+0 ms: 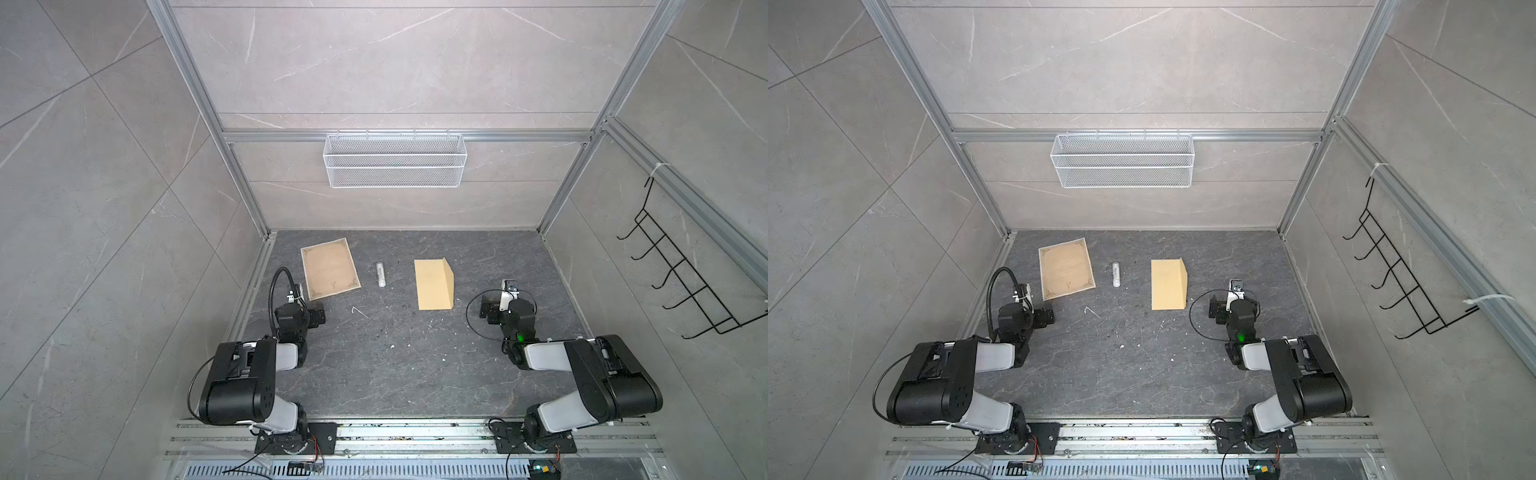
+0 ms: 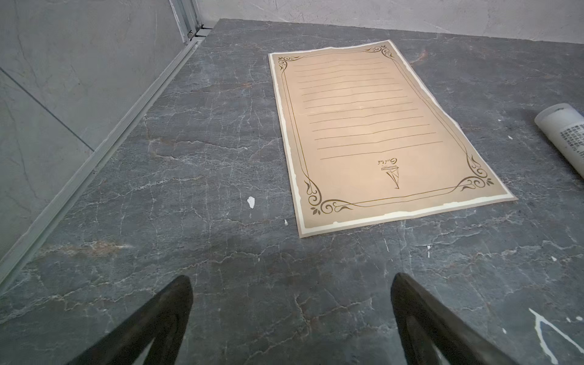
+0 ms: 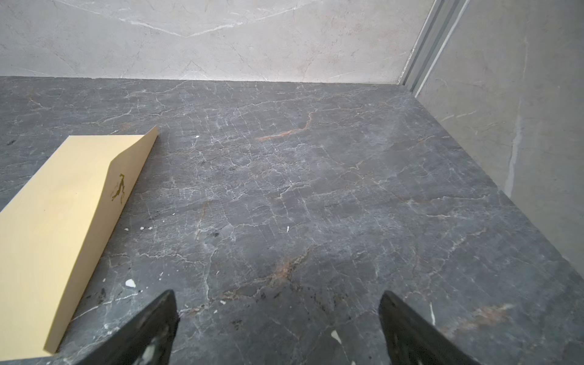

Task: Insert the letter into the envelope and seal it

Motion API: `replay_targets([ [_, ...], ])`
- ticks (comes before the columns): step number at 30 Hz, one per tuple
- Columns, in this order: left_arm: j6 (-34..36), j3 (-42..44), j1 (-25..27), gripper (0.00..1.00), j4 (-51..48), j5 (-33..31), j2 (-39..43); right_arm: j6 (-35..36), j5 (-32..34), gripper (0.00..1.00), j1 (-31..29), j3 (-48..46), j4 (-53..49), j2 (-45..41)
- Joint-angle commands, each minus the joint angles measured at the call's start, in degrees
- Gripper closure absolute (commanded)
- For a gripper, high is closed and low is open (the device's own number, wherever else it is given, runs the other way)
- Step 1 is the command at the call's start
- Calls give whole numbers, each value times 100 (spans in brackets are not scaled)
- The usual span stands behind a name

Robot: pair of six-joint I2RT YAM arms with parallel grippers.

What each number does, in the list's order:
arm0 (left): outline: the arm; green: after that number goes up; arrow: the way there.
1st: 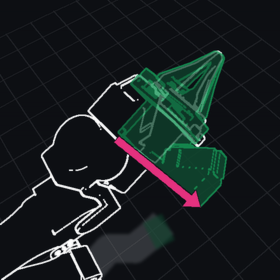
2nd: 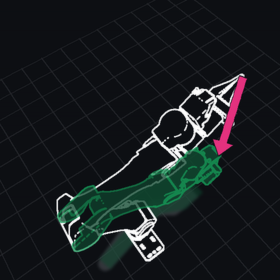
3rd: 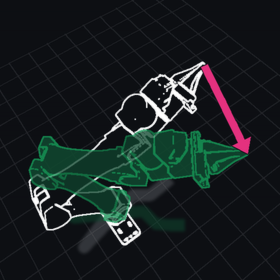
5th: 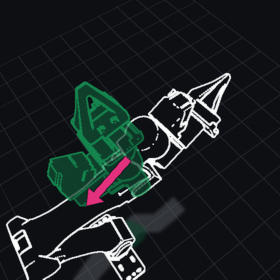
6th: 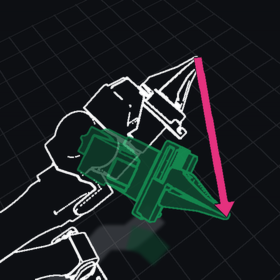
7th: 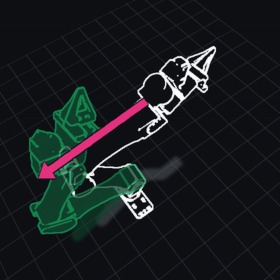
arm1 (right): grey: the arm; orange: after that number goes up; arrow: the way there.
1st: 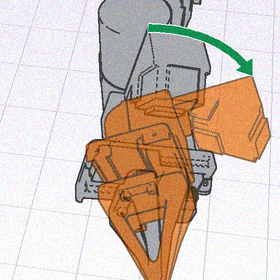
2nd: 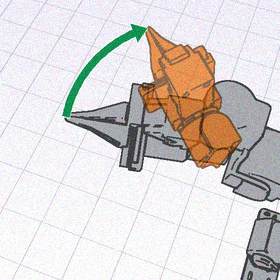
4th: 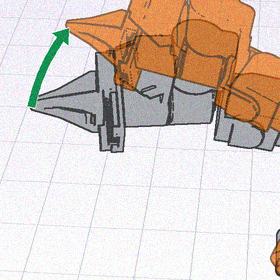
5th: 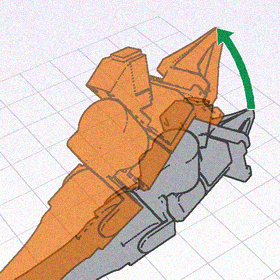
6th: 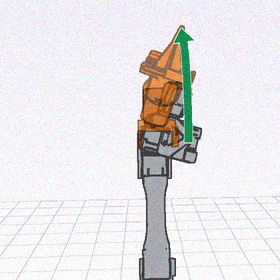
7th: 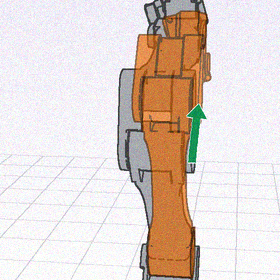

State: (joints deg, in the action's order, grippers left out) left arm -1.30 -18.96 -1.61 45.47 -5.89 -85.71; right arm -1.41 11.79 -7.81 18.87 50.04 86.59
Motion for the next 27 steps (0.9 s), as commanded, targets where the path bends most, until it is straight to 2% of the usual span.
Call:
replay_targets([
  [1, 82, -166, -16, 0, 297, -48, -33, 87, 69, 1, -36, 126, 146, 43],
  [27, 78, -166, -16, 0, 305, -57, -30, 66, 12, 1, -2, 156, 94, 43],
])
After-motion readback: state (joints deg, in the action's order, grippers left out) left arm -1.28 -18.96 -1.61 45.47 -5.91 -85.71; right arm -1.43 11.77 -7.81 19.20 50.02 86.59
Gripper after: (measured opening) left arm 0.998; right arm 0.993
